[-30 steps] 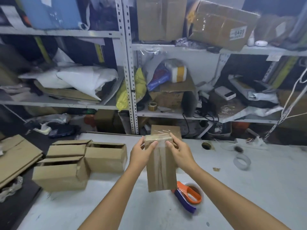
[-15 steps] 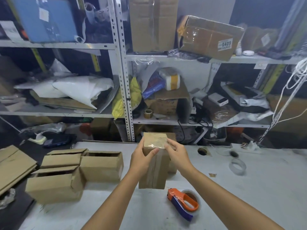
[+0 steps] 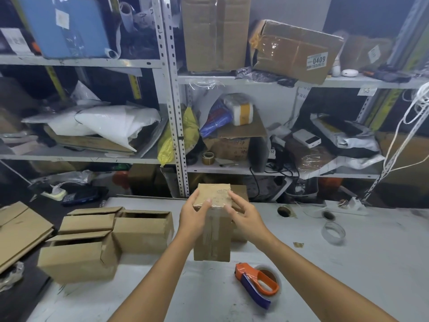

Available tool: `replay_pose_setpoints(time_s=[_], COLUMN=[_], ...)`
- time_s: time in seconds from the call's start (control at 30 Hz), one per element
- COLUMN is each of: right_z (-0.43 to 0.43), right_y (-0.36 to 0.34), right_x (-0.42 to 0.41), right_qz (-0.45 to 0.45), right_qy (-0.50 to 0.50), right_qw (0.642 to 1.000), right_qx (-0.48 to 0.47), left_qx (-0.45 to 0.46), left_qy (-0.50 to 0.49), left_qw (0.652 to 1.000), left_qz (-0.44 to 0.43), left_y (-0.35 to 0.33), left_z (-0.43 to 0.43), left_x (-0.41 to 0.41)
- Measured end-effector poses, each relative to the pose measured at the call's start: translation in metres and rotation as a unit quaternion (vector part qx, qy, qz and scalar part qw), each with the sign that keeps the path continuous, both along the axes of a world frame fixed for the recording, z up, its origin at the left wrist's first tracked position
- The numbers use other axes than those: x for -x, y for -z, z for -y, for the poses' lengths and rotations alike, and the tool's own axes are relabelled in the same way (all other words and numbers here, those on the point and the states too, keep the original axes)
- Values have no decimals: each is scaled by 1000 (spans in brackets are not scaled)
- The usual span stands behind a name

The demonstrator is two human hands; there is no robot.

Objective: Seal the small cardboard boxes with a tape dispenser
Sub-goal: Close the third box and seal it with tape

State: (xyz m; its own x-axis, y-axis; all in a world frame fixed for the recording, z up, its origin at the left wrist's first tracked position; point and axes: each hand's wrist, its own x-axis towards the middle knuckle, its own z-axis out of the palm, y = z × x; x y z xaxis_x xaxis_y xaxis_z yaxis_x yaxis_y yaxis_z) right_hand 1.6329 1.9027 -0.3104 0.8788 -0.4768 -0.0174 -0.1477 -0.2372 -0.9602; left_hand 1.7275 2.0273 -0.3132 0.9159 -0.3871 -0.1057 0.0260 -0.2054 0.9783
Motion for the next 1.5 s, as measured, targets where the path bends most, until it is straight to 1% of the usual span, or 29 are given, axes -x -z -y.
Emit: replay_pose_setpoints(time_s=[0.07, 0.23, 0.3, 0.43, 0.6, 0.67, 0.73, 0.77, 0.83, 0.9, 0.93, 1.07, 1.2, 1.37, 1.5], right_z=[0, -3, -5, -4, -12, -14, -12, -10, -4, 1, 2, -10, -22, -24, -22], right_y=[1, -1, -7, -12, -15, -13, -10, -10, -8, -7, -8, -11, -8, -10, -9], right_x=[0, 0, -1, -8, -8, -8, -9, -9, -8, -7, -6, -4, -4, 0, 0], right_qz=[-19, -35, -34, -45, -83, -84, -81, -76, -69, -73, -78, -75, -90, -102, -108], right_qy=[2, -17, -22, 1, -27, -25, -12, -2, 15, 26, 28, 14, 15, 2, -18], right_qw=[999, 998, 999, 996, 994, 995, 995, 994, 991, 988, 987, 991, 991, 990, 989], right_qx=[29, 40, 8, -78, -64, -55, -65, -81, -111, -130, -135, -110, -99, -92, -98], left_qx=[-2, -4, 4, 18, 18, 15, 2, 1, 33, 77, 84, 29, -5, -22, -13], left_qy=[2, 3, 3, 13, 28, 34, 50, 65, 89, 81, 73, 75, 74, 74, 58], left_qw=[1000, 1000, 1000, 1000, 999, 999, 999, 998, 995, 992, 991, 993, 995, 995, 997], left_qz=[6, 8, 3, -7, 4, 11, 16, 12, -12, -55, -71, -90, -67, -57, -53], left_y=[2, 3, 3, 4, 6, 4, 1, -1, -8, -13, -14, -10, -8, -1, -2], left_z=[-1, -4, -4, -3, 1, 0, -1, -1, -2, -5, -6, -7, -4, -8, -8], left_x=[1, 2, 1, 2, 5, 7, 9, 10, 10, 6, 4, 7, 15, 18, 17])
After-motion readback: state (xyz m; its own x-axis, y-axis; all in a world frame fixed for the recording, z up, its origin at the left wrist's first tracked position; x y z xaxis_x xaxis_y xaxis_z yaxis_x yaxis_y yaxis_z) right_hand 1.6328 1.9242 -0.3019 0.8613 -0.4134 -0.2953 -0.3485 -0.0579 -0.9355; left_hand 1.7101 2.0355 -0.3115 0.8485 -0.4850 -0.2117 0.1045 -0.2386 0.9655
